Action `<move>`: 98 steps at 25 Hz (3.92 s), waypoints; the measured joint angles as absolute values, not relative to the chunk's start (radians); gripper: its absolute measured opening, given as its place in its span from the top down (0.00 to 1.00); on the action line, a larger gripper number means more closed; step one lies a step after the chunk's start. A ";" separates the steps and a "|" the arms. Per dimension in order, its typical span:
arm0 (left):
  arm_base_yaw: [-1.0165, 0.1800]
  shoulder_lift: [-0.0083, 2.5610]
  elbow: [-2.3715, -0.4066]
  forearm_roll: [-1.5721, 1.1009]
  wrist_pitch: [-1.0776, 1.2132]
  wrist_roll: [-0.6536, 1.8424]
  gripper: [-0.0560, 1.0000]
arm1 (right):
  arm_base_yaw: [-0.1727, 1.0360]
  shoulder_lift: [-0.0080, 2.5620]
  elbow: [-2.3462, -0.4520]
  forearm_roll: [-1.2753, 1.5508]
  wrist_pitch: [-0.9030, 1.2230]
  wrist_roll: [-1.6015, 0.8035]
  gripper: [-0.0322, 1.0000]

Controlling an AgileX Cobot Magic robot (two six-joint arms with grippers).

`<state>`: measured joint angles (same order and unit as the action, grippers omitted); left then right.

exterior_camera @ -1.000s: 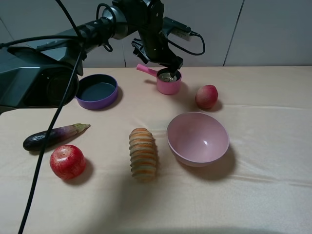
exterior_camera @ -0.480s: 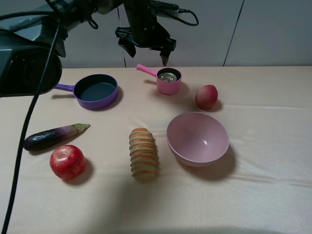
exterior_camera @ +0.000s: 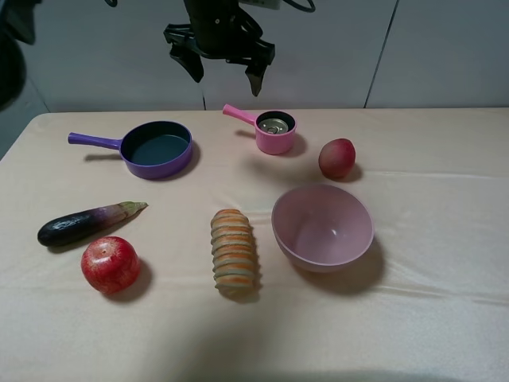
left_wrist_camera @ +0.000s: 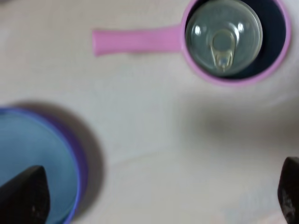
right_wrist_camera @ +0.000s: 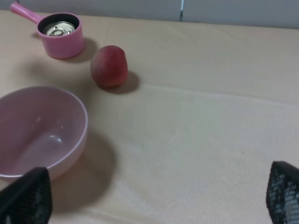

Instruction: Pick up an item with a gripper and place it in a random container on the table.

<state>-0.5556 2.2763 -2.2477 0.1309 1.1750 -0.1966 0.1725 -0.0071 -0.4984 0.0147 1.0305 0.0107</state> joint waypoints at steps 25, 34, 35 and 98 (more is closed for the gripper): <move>-0.541 1.311 -1.061 0.100 0.974 -0.303 0.01 | 0.172 -0.007 -0.498 0.015 1.031 0.011 0.30; -0.388 0.990 -0.774 0.100 0.868 -0.309 0.01 | 0.172 -0.007 -0.498 0.015 1.031 0.011 0.30; -0.372 0.965 -0.757 0.100 0.864 -0.309 0.01 | 0.172 -0.007 -0.498 0.015 1.031 0.011 0.30; -0.055 -0.004 -0.497 0.120 1.057 -0.088 0.01 | 0.172 -0.007 -0.498 0.015 1.031 0.011 0.30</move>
<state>-0.0554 -0.0038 -0.4969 0.1197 1.0567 -0.0876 0.1725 -0.0071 -0.4984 0.0147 1.0305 0.0107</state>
